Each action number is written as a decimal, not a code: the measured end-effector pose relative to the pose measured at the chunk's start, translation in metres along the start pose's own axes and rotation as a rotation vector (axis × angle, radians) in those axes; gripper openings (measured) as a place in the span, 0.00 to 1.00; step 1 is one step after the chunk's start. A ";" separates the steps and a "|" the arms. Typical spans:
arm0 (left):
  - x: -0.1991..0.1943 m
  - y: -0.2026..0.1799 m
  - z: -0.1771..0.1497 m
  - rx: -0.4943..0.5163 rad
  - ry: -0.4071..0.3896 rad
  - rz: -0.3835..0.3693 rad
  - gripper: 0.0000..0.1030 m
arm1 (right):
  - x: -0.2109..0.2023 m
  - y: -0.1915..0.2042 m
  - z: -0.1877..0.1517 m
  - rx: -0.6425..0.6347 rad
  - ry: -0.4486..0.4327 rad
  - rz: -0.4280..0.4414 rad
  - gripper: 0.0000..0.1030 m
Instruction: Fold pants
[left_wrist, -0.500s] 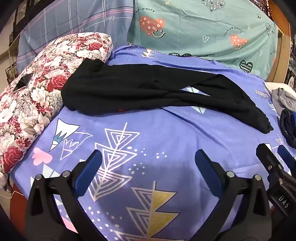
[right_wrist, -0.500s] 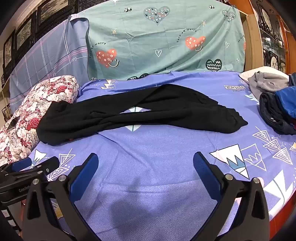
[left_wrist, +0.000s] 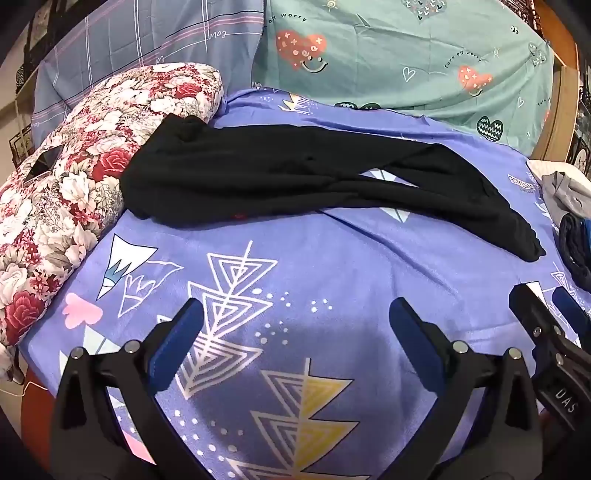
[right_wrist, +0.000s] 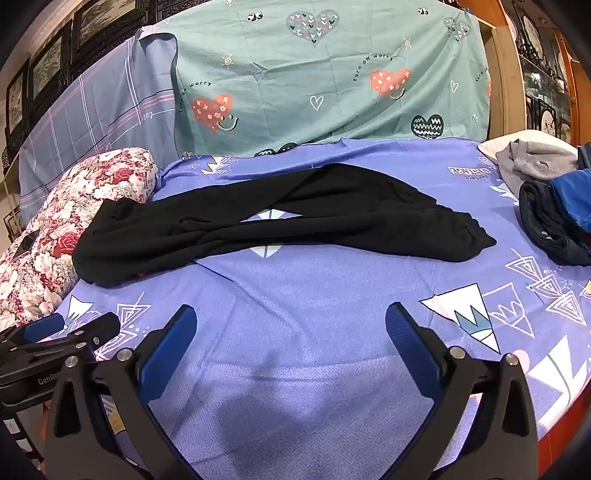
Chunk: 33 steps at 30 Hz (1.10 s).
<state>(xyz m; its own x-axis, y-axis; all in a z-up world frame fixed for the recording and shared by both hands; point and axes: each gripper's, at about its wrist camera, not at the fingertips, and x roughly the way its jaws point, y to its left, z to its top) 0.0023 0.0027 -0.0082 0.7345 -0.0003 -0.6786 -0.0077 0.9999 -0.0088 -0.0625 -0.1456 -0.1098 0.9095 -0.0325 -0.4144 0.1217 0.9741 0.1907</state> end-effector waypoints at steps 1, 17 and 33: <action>0.000 0.001 0.000 -0.001 0.000 0.001 0.98 | 0.000 0.001 -0.001 0.000 -0.001 0.000 0.99; -0.003 0.000 -0.001 -0.006 0.003 -0.001 0.98 | 0.002 0.000 0.000 0.002 0.004 0.004 0.99; -0.003 -0.001 -0.001 -0.005 0.006 -0.002 0.98 | 0.002 0.008 -0.003 0.002 0.010 0.012 0.99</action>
<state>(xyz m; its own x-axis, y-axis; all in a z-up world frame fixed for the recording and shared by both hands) -0.0007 0.0013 -0.0067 0.7306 -0.0028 -0.6828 -0.0092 0.9999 -0.0138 -0.0609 -0.1373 -0.1115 0.9070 -0.0181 -0.4207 0.1110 0.9740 0.1974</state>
